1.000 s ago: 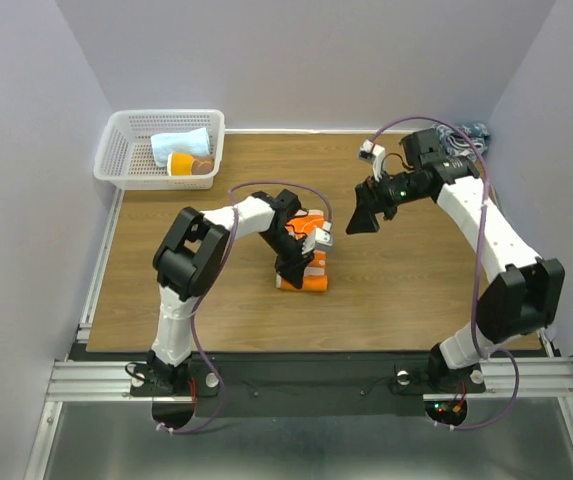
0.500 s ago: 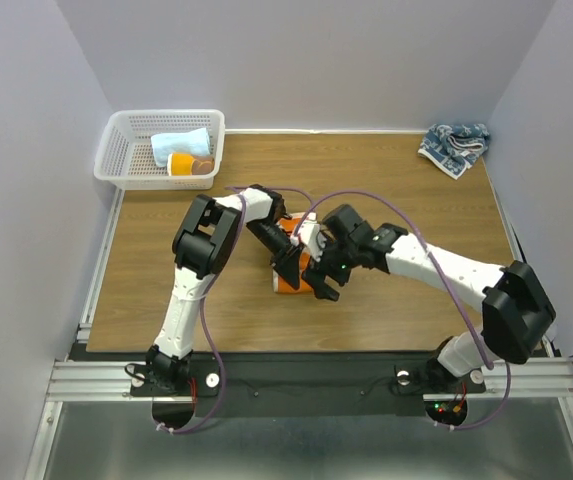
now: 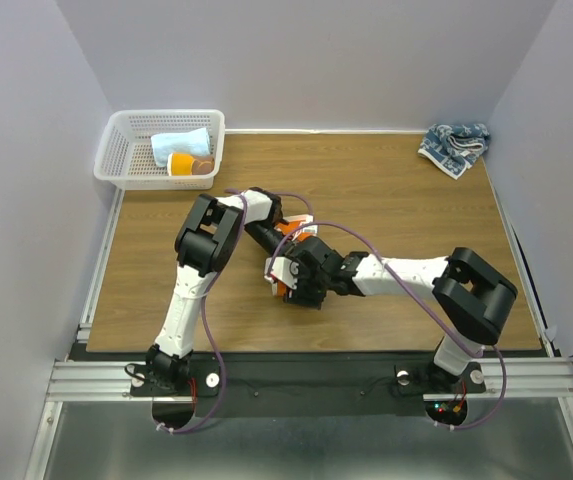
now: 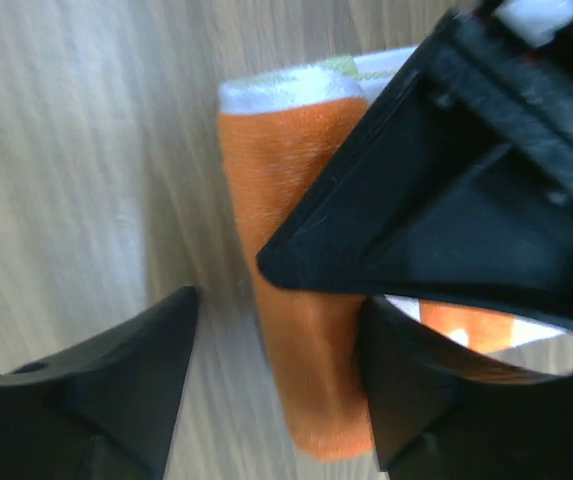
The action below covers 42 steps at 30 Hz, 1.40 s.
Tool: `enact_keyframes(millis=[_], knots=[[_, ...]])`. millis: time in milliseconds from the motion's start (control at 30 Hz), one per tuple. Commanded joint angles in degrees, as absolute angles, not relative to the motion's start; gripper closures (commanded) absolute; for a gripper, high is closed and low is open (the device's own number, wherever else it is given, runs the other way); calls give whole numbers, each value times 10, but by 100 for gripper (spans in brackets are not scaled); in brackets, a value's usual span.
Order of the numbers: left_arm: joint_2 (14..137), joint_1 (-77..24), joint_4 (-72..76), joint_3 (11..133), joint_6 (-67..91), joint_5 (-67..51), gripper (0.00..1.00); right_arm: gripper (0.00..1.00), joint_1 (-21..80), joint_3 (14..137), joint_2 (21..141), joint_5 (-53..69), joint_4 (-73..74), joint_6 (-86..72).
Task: Roll the towels
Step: Roll the towel
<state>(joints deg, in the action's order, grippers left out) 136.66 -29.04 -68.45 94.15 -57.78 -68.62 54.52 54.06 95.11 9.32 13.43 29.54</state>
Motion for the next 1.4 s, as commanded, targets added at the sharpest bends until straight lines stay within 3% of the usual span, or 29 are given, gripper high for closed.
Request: enact_keyframes(millis=[0, 67, 100, 133, 167, 200, 533, 833, 967, 1200, 1333, 1367], knots=[[1376, -285, -639, 940, -612, -607, 66, 45, 549, 523, 973, 94, 80, 325], [1368, -281, -639, 939, -612, -617, 64, 58, 548, 519, 971, 105, 82, 323], [1359, -279, -639, 940, -612, -620, 63, 73, 548, 514, 969, 112, 82, 316], [1355, -277, -639, 940, -611, -625, 61, 80, 548, 512, 963, 126, 83, 311], [1350, -274, -639, 939, -609, -626, 58, 96, 547, 509, 959, 130, 87, 305], [1343, -272, -639, 939, -608, -625, 56, 100, 547, 508, 958, 135, 94, 303], [1238, -199, -639, 917, -599, -593, 37, 99, 503, 521, 935, 263, 240, 262], [1130, -112, -636, 922, -577, -595, 36, 99, 447, 600, 995, 386, 318, 209], [1046, -82, -560, 850, -533, -573, 35, 99, 418, 656, 1053, 461, 376, 200], [790, -90, -322, 592, -518, -453, 28, 98, 367, 750, 1172, 582, 490, 230], [616, -185, -255, 471, -559, -342, 23, 95, 351, 798, 1239, 632, 568, 279], [587, -249, -234, 445, -562, -287, 19, 95, 346, 802, 1249, 649, 582, 281]])
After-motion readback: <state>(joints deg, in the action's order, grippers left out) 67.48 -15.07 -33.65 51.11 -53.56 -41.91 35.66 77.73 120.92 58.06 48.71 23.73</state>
